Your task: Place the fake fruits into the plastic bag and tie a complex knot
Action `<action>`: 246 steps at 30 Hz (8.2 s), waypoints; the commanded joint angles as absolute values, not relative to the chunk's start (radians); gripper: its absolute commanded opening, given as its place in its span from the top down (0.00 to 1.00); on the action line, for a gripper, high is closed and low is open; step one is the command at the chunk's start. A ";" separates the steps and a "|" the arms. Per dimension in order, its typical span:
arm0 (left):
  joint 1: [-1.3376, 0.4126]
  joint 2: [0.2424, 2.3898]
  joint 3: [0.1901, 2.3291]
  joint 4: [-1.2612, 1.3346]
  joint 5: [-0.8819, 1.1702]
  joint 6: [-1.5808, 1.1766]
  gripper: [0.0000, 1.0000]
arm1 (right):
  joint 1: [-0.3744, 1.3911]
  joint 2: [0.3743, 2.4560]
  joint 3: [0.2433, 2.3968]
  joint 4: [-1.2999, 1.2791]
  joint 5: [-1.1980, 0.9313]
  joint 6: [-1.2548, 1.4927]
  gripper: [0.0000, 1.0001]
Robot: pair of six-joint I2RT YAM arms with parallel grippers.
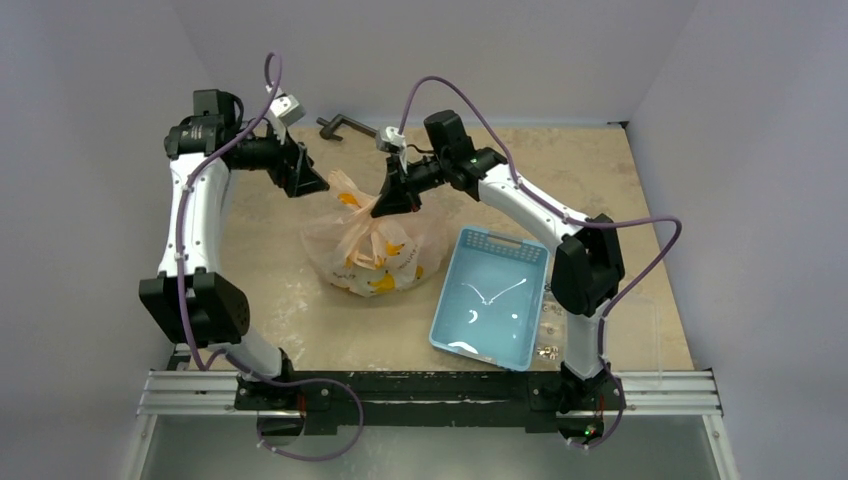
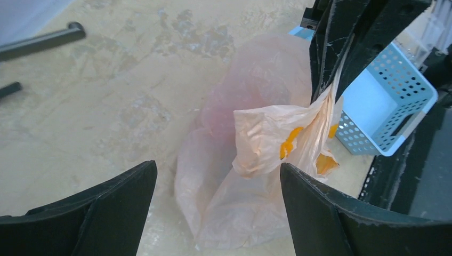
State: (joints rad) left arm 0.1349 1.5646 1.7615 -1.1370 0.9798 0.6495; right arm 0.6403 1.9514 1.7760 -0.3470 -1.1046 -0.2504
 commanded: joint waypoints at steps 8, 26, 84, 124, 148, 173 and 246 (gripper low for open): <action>0.063 1.665 1.833 -1.336 1.183 0.763 0.48 | 0.653 1.918 1.775 -0.405 -1.060 -0.392 1.00; -0.082 1.267 1.498 -1.166 1.098 0.587 1.00 | 0.612 1.979 1.745 -0.330 -1.063 -0.239 1.00; -0.196 1.643 1.081 0.052 0.575 -0.703 1.00 | 0.626 1.869 1.501 0.488 -0.814 0.547 1.00; -0.123 1.845 1.075 0.235 0.979 -0.938 1.00 | 0.437 1.784 1.603 0.043 -0.735 0.366 0.54; -0.188 1.884 1.069 0.604 1.126 -1.205 1.00 | 0.618 2.107 1.689 0.208 -0.950 0.450 0.05; -0.155 1.816 1.074 0.254 1.167 -0.918 1.00 | 0.431 1.892 1.559 -0.137 -1.044 0.232 0.28; -0.188 1.846 1.131 0.166 1.164 -0.825 1.00 | 0.509 1.980 1.598 -0.205 -0.892 0.163 0.72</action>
State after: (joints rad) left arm -0.1799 1.8515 1.1030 0.1276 1.1488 -0.8272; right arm 0.4862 1.9854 1.5707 -0.2909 -0.8951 0.1497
